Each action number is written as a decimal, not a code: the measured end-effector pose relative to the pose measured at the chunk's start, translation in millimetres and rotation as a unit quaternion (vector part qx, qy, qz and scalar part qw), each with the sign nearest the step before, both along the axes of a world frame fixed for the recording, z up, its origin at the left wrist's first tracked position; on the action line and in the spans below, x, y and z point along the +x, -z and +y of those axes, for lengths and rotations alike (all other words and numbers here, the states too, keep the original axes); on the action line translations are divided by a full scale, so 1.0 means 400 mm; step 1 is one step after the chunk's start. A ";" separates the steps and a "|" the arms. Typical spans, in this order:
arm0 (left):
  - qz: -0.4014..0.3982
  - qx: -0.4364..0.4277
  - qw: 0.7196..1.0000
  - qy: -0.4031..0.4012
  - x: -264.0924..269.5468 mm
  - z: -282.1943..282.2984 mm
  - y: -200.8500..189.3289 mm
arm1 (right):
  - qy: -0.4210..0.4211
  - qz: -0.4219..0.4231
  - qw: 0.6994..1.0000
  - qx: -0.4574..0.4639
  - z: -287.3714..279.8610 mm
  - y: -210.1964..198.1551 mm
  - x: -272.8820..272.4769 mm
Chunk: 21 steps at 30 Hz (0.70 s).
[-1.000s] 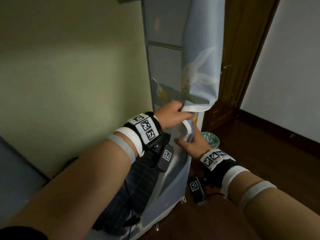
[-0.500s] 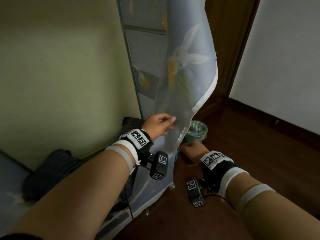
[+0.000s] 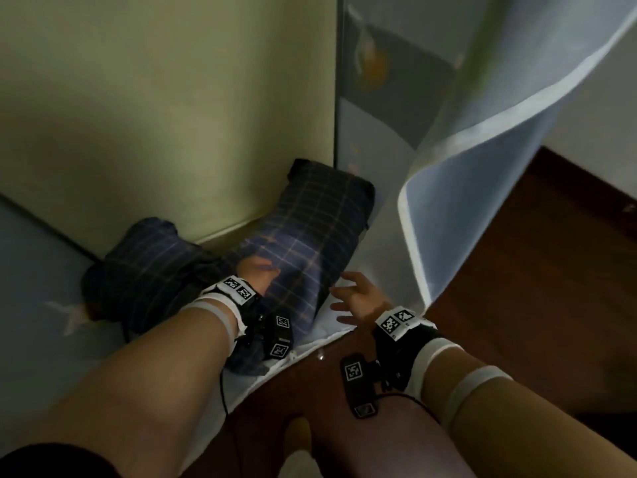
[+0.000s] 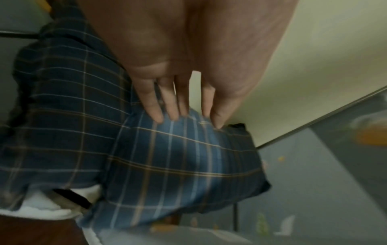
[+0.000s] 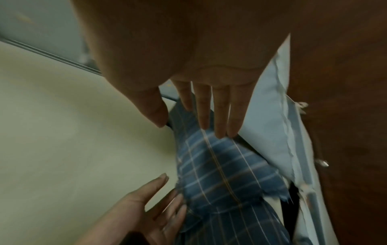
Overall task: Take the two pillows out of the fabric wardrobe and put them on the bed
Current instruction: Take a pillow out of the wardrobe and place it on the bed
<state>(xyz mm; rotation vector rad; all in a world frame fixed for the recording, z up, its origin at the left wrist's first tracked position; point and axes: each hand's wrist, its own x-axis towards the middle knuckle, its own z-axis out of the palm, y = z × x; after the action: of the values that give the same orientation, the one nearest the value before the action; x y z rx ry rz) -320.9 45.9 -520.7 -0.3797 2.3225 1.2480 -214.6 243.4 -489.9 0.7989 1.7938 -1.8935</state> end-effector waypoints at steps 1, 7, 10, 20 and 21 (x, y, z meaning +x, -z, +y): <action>0.004 -0.035 0.999 0.005 -0.032 -0.030 0.053 | 0.010 -0.010 1.000 0.003 -0.024 0.041 -0.017; 0.014 -0.125 0.992 -0.006 -0.137 -0.124 0.195 | 0.071 -0.052 0.996 -0.004 -0.135 0.238 -0.095; 0.017 -0.141 0.989 -0.036 -0.172 -0.144 0.228 | 0.075 -0.059 0.995 -0.006 -0.164 0.312 -0.128; 0.054 -0.043 0.998 0.007 -0.202 -0.135 0.266 | 0.054 -0.035 0.998 0.026 -0.199 0.446 -0.140; 0.067 -0.039 0.997 -0.001 -0.195 -0.123 0.242 | 0.051 -0.034 0.998 0.031 -0.198 0.421 -0.138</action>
<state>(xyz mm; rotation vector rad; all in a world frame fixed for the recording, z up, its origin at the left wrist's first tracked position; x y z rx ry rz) -399.0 -3.2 -617.7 -0.3330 2.4911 1.2199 -269.6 164.3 -658.3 0.9819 1.8093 -1.8562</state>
